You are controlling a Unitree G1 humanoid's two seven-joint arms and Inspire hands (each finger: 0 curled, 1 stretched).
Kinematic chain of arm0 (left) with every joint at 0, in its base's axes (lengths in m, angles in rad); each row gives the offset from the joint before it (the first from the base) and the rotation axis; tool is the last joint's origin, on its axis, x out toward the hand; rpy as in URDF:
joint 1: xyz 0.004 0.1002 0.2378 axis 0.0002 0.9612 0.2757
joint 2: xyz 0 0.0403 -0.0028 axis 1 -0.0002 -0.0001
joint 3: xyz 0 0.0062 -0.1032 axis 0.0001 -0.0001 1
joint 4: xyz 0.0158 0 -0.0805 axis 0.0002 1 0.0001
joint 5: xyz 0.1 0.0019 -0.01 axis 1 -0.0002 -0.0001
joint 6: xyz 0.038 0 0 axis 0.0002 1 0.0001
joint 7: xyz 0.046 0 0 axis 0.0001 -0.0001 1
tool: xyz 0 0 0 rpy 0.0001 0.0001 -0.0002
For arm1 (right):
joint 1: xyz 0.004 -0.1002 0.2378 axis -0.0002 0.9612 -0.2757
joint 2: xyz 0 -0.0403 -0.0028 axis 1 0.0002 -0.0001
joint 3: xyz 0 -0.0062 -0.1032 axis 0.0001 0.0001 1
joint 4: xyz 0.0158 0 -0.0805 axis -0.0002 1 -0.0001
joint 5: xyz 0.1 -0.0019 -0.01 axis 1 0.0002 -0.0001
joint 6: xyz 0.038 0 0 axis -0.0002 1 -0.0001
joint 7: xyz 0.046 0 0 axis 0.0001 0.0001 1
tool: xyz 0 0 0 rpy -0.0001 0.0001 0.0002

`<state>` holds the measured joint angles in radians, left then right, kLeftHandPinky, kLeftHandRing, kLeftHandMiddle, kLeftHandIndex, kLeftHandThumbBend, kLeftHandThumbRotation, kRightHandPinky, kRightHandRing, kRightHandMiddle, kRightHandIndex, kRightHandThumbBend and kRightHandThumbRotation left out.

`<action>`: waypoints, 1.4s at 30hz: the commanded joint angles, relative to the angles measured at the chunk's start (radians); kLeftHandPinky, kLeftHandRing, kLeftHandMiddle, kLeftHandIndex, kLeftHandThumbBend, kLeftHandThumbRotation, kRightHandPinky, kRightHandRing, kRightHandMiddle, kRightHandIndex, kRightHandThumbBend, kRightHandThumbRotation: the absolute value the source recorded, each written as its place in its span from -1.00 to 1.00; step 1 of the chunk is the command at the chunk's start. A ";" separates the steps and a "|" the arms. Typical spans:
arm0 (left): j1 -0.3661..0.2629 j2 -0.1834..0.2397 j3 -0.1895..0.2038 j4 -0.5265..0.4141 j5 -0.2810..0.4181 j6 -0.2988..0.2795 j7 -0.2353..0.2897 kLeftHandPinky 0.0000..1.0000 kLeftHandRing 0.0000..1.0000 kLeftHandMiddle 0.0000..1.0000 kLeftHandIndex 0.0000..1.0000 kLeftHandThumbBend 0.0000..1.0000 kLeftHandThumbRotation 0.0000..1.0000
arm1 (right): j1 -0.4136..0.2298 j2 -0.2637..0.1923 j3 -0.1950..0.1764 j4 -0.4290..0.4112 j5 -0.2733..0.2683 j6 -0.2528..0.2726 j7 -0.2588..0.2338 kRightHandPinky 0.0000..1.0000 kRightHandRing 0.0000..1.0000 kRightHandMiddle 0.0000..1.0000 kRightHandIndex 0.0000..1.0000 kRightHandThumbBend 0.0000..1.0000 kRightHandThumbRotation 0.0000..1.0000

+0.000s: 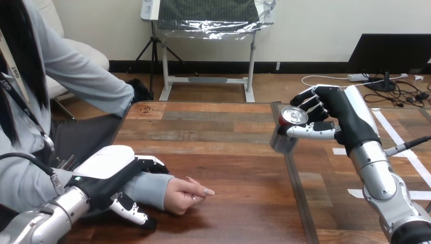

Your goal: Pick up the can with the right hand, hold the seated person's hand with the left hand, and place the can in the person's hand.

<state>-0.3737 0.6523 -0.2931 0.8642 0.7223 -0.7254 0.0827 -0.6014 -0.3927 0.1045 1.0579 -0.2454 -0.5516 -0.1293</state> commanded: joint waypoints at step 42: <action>-0.050 0.010 -0.044 0.056 -0.003 -0.056 0.185 -0.18 -0.08 0.02 0.02 1.00 -1.00 | -0.036 -0.011 -0.034 -0.049 0.022 -0.027 0.008 -0.19 -0.12 -0.01 0.07 0.50 -1.00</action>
<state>-0.3933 0.6529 -0.3351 0.9160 0.7219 -0.7669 0.2363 -0.5826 -0.3938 0.1010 1.0412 -0.2361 -0.5519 -0.1125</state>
